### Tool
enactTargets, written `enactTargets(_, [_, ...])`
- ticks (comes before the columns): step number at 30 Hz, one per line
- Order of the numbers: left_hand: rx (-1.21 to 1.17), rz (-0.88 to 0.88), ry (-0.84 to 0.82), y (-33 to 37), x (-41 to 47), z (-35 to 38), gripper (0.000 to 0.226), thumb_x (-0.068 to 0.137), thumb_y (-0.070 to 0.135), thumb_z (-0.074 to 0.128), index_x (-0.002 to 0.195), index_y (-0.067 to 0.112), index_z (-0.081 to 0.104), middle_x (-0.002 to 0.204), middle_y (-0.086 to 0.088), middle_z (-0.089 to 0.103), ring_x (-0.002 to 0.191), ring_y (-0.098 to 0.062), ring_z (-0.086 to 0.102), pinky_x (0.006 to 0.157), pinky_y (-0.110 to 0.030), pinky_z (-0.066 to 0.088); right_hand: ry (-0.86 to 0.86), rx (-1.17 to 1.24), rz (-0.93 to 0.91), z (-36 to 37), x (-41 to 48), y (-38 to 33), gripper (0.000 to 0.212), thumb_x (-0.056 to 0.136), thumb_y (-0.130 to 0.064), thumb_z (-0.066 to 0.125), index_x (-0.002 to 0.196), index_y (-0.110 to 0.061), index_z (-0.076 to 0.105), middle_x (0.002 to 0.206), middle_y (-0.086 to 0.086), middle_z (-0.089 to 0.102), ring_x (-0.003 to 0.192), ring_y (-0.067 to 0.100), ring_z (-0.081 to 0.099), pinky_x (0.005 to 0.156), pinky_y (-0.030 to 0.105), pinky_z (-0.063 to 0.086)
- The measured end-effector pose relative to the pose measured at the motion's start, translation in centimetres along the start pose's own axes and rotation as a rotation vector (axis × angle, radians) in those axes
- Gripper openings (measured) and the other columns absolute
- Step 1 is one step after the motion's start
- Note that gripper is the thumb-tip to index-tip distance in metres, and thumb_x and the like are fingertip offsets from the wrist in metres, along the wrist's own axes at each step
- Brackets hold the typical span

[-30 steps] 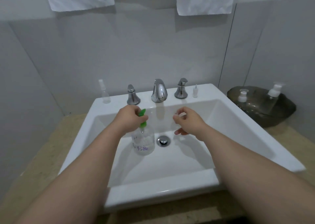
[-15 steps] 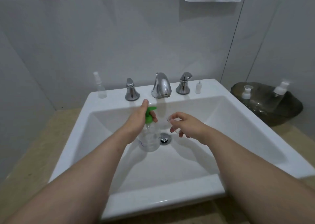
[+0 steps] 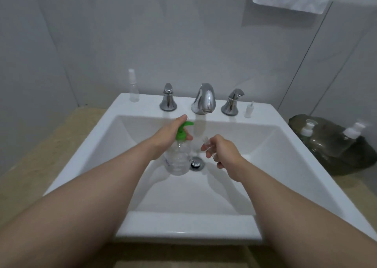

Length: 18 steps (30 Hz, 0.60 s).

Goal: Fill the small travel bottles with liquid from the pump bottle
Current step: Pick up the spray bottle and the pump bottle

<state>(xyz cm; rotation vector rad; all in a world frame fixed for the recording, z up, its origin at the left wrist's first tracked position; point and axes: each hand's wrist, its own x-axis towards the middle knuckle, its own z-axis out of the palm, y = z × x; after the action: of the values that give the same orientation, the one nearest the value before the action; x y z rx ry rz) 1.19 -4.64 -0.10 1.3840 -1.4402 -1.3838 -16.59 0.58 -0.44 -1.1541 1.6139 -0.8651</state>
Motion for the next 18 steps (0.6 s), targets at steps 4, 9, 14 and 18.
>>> enactTargets(4, [0.019,-0.052,-0.021,0.0,0.4,-0.6,0.051,0.105,0.060,0.039,0.105,0.018,0.069,0.109,-0.003,0.080,0.084,-0.008,0.063,0.079,-0.031,0.037,-0.014,-0.016,-0.003,0.0,0.4,0.0,0.039,0.097,-0.026,0.037,0.077,-0.013,0.068,0.065,0.001,0.057,0.057,0.015,0.039,0.058,0.030,0.030])
enactTargets(9, [0.043,-0.059,-0.048,0.0,0.7,-0.7,0.057,0.105,0.060,0.036,0.100,0.017,0.073,0.111,-0.001,0.079,0.088,-0.010,0.060,0.077,-0.032,0.038,-0.061,-0.047,-0.004,0.6,0.6,0.3,0.037,0.098,-0.026,0.037,0.079,-0.012,0.066,0.064,0.001,0.060,0.053,0.012,0.042,0.059,0.029,0.031])
enactTargets(14, [0.034,-0.051,-0.066,-0.6,1.0,-0.5,0.054,0.105,0.061,0.035,0.104,0.020,0.070,0.111,-0.001,0.079,0.095,-0.010,0.062,0.087,-0.033,0.039,-0.079,-0.044,0.005,0.9,0.6,0.4,0.036,0.097,-0.027,0.037,0.080,-0.013,0.066,0.066,0.000,0.061,0.055,0.012,0.042,0.059,0.029,0.031])
enactTargets(18, [0.058,-0.032,-0.072,-0.8,1.3,-0.7,0.064,0.105,0.063,0.034,0.092,0.015,0.074,0.112,-0.004,0.078,0.092,-0.013,0.059,0.082,-0.033,0.039,-0.073,-0.042,-0.012,0.7,0.6,0.1,0.038,0.098,-0.027,0.037,0.086,-0.010,0.069,0.065,-0.001,0.061,0.055,0.011,0.043,0.060,0.028,0.032])
